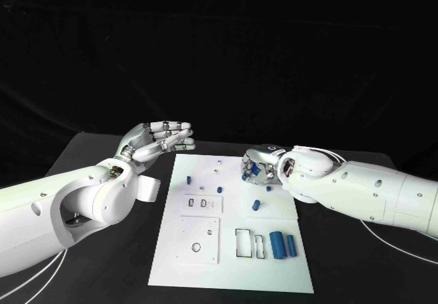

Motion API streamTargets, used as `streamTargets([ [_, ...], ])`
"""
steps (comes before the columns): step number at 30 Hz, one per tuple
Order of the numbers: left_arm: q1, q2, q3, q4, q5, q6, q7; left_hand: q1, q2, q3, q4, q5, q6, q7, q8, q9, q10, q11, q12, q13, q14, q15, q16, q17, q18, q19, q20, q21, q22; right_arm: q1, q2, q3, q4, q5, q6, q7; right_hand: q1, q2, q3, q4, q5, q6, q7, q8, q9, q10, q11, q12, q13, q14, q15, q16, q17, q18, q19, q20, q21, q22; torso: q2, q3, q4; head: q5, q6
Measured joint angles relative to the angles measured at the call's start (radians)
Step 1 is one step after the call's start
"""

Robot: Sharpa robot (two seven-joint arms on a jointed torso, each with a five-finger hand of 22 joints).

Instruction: Assemble the parts on the task board

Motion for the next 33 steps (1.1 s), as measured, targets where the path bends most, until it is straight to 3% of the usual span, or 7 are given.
streamTargets([
  [4,0.001,0.0,0.0,0.0,0.001,0.0,-0.001,0.0,0.0,0.0,0.0,0.0,0.0,0.0,0.0,0.0,0.0,0.0,0.0,0.0,0.0,0.0,0.0,0.0,0.0,0.0,0.0,0.0,0.0,-0.001,-0.001,0.0,0.0,0.002,-0.014,0.001,0.001,0.003,0.008,0.008,0.0,0.022,-0.012,0.019,0.012,0.018,-0.008,0.008,0.003,0.001,-0.006,0.005,0.002,-0.006,0.025,-0.006,0.027,0.042,0.001,0.0,-0.0008,0.0,-0.002],
  [6,0.001,-0.001,0.0,0.0,0.001,0.0,-0.001,0.0,0.0,0.0,0.0,0.0,0.0,0.0,0.0,0.0,0.0,0.0,0.0,0.0,0.0,0.0,0.0,0.0,0.0,0.0,0.0,0.0,0.0,-0.001,-0.001,0.0,0.001,0.003,-0.027,0.001,0.008,0.02,0.02,0.009,-0.022,0.031,-0.021,0.028,0.021,0.037,-0.015,0.018,0.007,0.003,-0.014,0.005,-0.003,-0.017,0.048,-0.011,0.053,0.074,0.001,0.0,-0.001,0.0,-0.002],
  [8,0.001,-0.001,0.0,0.0,0.002,0.001,-0.001,0.0,0.0,0.0,0.0,0.0,0.0,0.0,0.0,0.0,0.0,0.0,0.0,0.0,0.0,0.0,0.0,0.0,0.0,0.0,0.0,0.0,0.0,-0.001,-0.002,0.0,0.002,0.004,-0.053,0.001,0.011,0.029,0.032,0.007,-0.05,0.043,-0.026,0.042,0.034,0.062,-0.024,0.029,0.014,0.0,-0.022,0.005,-0.013,-0.017,0.064,-0.019,0.072,0.08,0.001,0.0,-0.001,0.0,-0.003],
  [12,0.001,-0.001,0.0,-0.001,0.002,0.001,-0.003,0.0,0.0,0.0,0.0,0.0,0.0,0.0,0.0,0.0,0.0,0.0,0.0,0.0,0.0,0.0,0.0,0.0,0.0,0.0,0.0,0.0,0.0,-0.002,-0.005,0.0,0.004,0.005,-0.115,0.0,0.015,0.033,0.039,0.002,-0.058,0.057,-0.036,0.064,0.043,0.078,-0.037,0.038,0.021,0.0,-0.029,0.005,-0.022,-0.031,0.072,-0.025,0.081,0.08,0.002,-0.0001,-0.001,0.0,-0.003],
  [21,0.002,-0.003,0.0,-0.006,0.003,0.001,-0.006,0.0,0.0,0.0,0.0,0.0,-0.007,0.0,-0.003,-0.001,-0.004,0.004,-0.005,0.0,0.0,0.0,-0.004,0.001,0.0,0.004,0.004,0.0,-0.001,-0.002,0.007,0.0,0.017,0.007,-0.232,-0.007,0.016,0.037,0.043,-0.002,-0.057,0.058,-0.037,0.079,0.043,0.085,-0.037,0.04,0.03,0.003,-0.032,0.005,-0.029,-0.031,0.071,-0.025,0.081,0.08,0.003,-0.0012,0.0007,0.0,0.003],
  [33,0.002,0.002,0.0,-0.012,0.004,0.002,-0.01,0.0,0.0,0.0,0.0,0.0,-0.007,0.0,-0.007,-0.003,-0.004,0.004,-0.005,0.0,0.0,0.0,-0.004,0.001,0.0,0.004,0.004,0.0,-0.003,-0.001,0.127,0.002,-0.079,0.007,-0.316,-0.052,0.013,0.04,0.043,-0.002,-0.087,0.059,-0.038,0.085,0.043,0.087,-0.039,0.04,0.036,0.0,-0.036,0.005,-0.034,-0.031,0.071,-0.025,0.081,0.079,0.007,-0.0023,0.0037,-0.002,0.012],
])
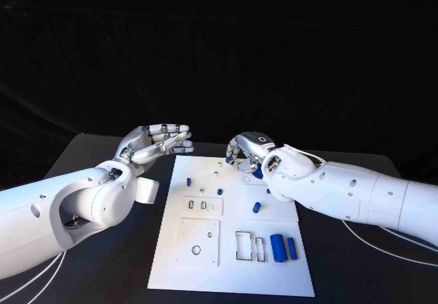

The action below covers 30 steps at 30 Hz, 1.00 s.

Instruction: Assemble the parts on the task board

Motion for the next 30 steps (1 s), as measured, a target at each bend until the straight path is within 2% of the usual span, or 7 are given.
streamTargets([
  [10,0.002,0.002,0.0,0.0,0.0,0.002,-0.002,0.0,0.0,0.0,0.0,0.0,0.0,0.0,0.0,0.0,-0.004,0.004,-0.005,0.0,0.0,0.0,0.0,0.001,0.0,0.0,0.0,-0.004,0.0,-0.006,0.039,0.0,-0.035,0.007,-0.012,-0.012,-0.001,0.001,0.0,0.0,-0.004,0.0,0.0,0.0,0.0,0.0,0.0,0.0,-0.001,0.0,0.0,0.0,0.0,0.0,-0.004,-0.004,0.0,0.0,0.004,-0.0015,-0.0004,0.006,-0.002],
  [14,0.004,0.003,0.002,0.001,0.0,0.003,-0.004,0.0,0.0,0.0,0.0,0.0,-0.004,-0.004,0.0,-0.001,-0.004,0.004,-0.005,0.0,0.0,0.0,-0.006,0.001,0.0,0.0,0.0,-0.004,-0.002,-0.008,0.047,0.0,-0.044,0.009,-0.01,-0.013,0.001,0.004,0.003,-0.003,-0.002,0.0,0.0,-0.001,0.0,0.0,0.0,-0.001,-0.002,0.0,0.0,0.0,0.0,0.0,-0.004,-0.004,0.0,0.0,0.006,-0.0033,-0.0003,0.01,-0.002],
  [19,0.005,0.003,0.003,0.002,0.001,0.004,-0.006,0.0,0.0,0.0,0.0,0.0,-0.006,-0.001,0.0,-0.001,-0.004,0.004,-0.005,0.0,-0.002,0.002,-0.006,0.001,0.0,0.0,0.0,-0.004,-0.002,-0.01,0.053,0.0,-0.052,0.015,-0.003,-0.013,0.001,0.004,0.003,-0.003,0.0,-0.004,-0.003,-0.001,0.0,-0.001,0.001,-0.003,-0.002,0.0,0.0,0.0,0.0,0.0,-0.004,-0.004,0.0,0.0,0.006,-0.0033,-0.0002,0.014,-0.004],
  [30,0.008,0.003,0.004,0.003,0.001,0.006,-0.008,0.0,0.0,0.0,0.0,0.0,-0.007,0.0,-0.005,-0.001,-0.007,0.007,-0.009,0.0,-0.004,0.004,-0.006,0.001,0.0,0.0,0.0,-0.004,-0.003,-0.011,0.071,0.0,-0.074,0.024,0.013,-0.012,0.001,0.004,0.001,-0.004,0.004,-0.009,0.001,-0.001,0.001,-0.001,0.001,-0.011,0.0,0.0,0.0,-0.001,0.0,0.0,-0.004,-0.004,0.0,0.0,0.008,-0.0027,0.0005,0.017,-0.006],
])
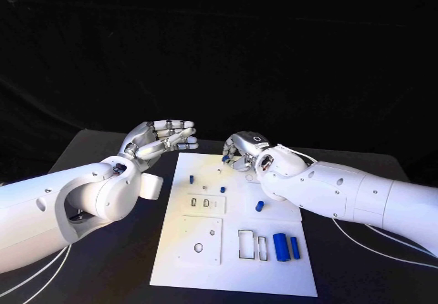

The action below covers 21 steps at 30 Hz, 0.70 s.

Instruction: Assemble the parts on the task board

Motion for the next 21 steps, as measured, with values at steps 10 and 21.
streamTargets([
  [10,0.003,0.0,0.0,0.0,0.0,0.001,-0.001,0.0,0.0,0.0,0.0,0.0,0.0,0.0,0.0,0.0,0.0,0.0,0.0,0.0,0.0,0.0,0.0,0.0,0.0,0.0,0.0,0.0,0.0,-0.003,0.016,0.0,-0.016,0.003,0.01,0.0,0.0,0.0,0.0,0.0,0.0,-0.004,0.001,0.001,0.013,0.0,0.0,-0.001,0.0,0.0,0.0,0.0,-0.001,0.0,0.0,0.0,0.0,0.0,0.001,-0.0005,-0.0006,0.006,-0.002],
  [21,0.007,0.0,0.0,0.001,0.0,0.002,-0.002,0.0,0.0,0.003,-0.003,0.0,0.0,0.0,0.0,-0.001,0.0,0.0,0.0,0.0,0.0,0.0,0.0,0.001,0.0,0.0,0.0,0.0,-0.001,-0.005,0.03,0.001,-0.032,0.006,0.021,0.001,-0.005,-0.005,0.0,0.0,0.0,-0.009,0.002,-0.001,0.034,-0.004,0.004,-0.004,0.001,0.0,0.0,0.0,-0.004,0.0,0.0,0.0,0.0,0.0,0.002,-0.0011,-0.0011,0.007,-0.006],
])
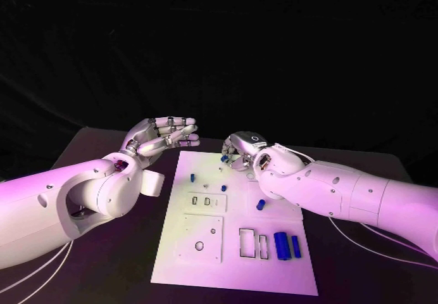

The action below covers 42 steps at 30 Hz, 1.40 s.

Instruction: Assemble the parts on the task board

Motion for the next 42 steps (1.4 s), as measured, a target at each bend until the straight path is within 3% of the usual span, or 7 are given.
streamTargets([
  [5,0.0,0.0,0.0,0.0,0.0,0.0,0.0,0.0,0.0,0.0,0.0,0.0,0.0,0.0,0.0,0.0,0.0,0.0,0.0,0.0,0.0,0.0,0.0,0.0,0.0,0.0,0.0,0.0,0.0,-0.002,0.006,0.0,-0.009,0.002,0.005,0.001,-0.006,-0.006,0.0,0.0,0.0,-0.02,0.008,-0.005,0.036,-0.009,0.009,-0.007,0.005,0.0,0.0,0.0,-0.005,0.0,-0.004,0.004,-0.005,0.0,0.0,0.0,-0.0004,0.0,0.0],
  [19,0.001,0.001,0.0,-0.001,0.0,0.001,-0.001,0.0,0.0,0.0,0.0,0.0,-0.004,-0.004,0.0,0.0,0.0,0.0,-0.006,0.0,0.0,0.0,-0.004,0.0,0.0,0.0,0.0,-0.004,-0.001,-0.003,0.014,-0.001,-0.025,0.014,0.011,0.008,-0.043,-0.06,-0.011,0.016,-0.029,-0.156,0.052,-0.096,0.028,-0.117,0.048,-0.033,0.0,0.002,0.034,-0.027,-0.062,0.0,-0.072,0.036,-0.071,-0.051,0.001,0.0005,-0.0014,0.0,-0.003],
  [21,0.001,0.001,0.0,-0.001,0.0,0.001,-0.001,0.0,0.0,0.0,0.0,0.0,-0.004,-0.004,0.0,0.0,0.0,0.0,-0.006,0.0,0.0,0.0,-0.004,0.0,0.0,0.0,0.0,-0.004,-0.001,-0.003,0.007,-0.001,-0.018,0.016,0.011,0.01,-0.045,-0.064,-0.026,0.018,-0.031,-0.17,0.056,-0.106,0.028,-0.131,0.055,-0.033,0.0,0.0,0.039,-0.033,-0.072,0.016,-0.082,0.039,-0.082,-0.064,0.001,0.0008,-0.0016,-0.001,-0.004],
  [28,0.001,-0.002,0.0,-0.003,0.0,0.001,0.0,0.0,0.0,0.0,0.0,0.0,-0.004,-0.004,0.0,0.0,0.0,0.0,-0.006,0.0,0.0,0.0,-0.004,0.0,0.0,0.0,0.0,-0.004,-0.001,0.0,-0.093,-0.001,0.09,0.024,0.001,0.016,-0.04,-0.069,-0.052,0.017,-0.018,-0.173,0.059,-0.112,0.033,-0.141,0.055,-0.025,0.001,0.0,0.04,-0.039,-0.086,0.016,-0.086,0.043,-0.089,-0.075,0.0,0.0022,-0.0035,0.002,-0.004],
  [37,0.001,-0.007,0.0,-0.02,0.001,0.003,0.001,0.0,0.0,0.0,0.0,0.0,-0.004,-0.004,0.0,0.0,0.0,0.0,-0.006,0.0,0.0,0.0,-0.004,0.0,0.0,0.0,0.0,-0.004,-0.001,0.038,-0.288,0.008,0.255,0.164,-0.021,0.027,-0.027,-0.088,-0.1,0.027,0.094,-0.14,0.043,-0.112,0.055,-0.015,0.024,0.118,0.07,0.001,0.024,-0.02,-0.05,0.016,-0.061,0.018,-0.069,-0.025,-0.005,0.0069,-0.0153,0.002,-0.002],
  [39,0.001,-0.008,0.0,-0.024,0.002,0.004,0.001,0.0,0.0,0.0,0.0,0.0,-0.004,-0.004,0.0,0.0,0.0,0.0,-0.006,0.0,0.0,0.0,-0.004,0.0,0.0,0.0,0.0,-0.004,-0.001,0.047,-0.326,0.009,0.28,0.226,-0.013,0.028,-0.026,-0.087,-0.182,0.03,0.114,-0.159,0.025,-0.11,0.072,-0.022,0.008,0.308,0.229,0.002,0.008,0.002,-0.014,0.016,-0.038,0.004,-0.049,-0.004,-0.007,0.0085,-0.0192,0.002,-0.002],
  [42,0.001,-0.011,0.0,-0.027,0.002,0.004,0.001,0.0,0.0,0.0,0.0,0.0,-0.004,-0.004,0.0,0.0,0.0,0.0,-0.006,0.0,0.0,0.0,-0.004,0.0,0.0,0.0,0.0,-0.004,-0.001,0.054,-0.361,0.01,0.293,0.293,0.007,0.028,-0.001,-0.062,-0.272,0.062,0.12,-0.185,0.028,-0.096,0.096,-0.056,0.008,0.703,0.596,0.002,0.005,0.053,0.085,0.003,0.001,0.007,-0.014,0.001,-0.009,0.0104,-0.0239,0.003,-0.002],
])
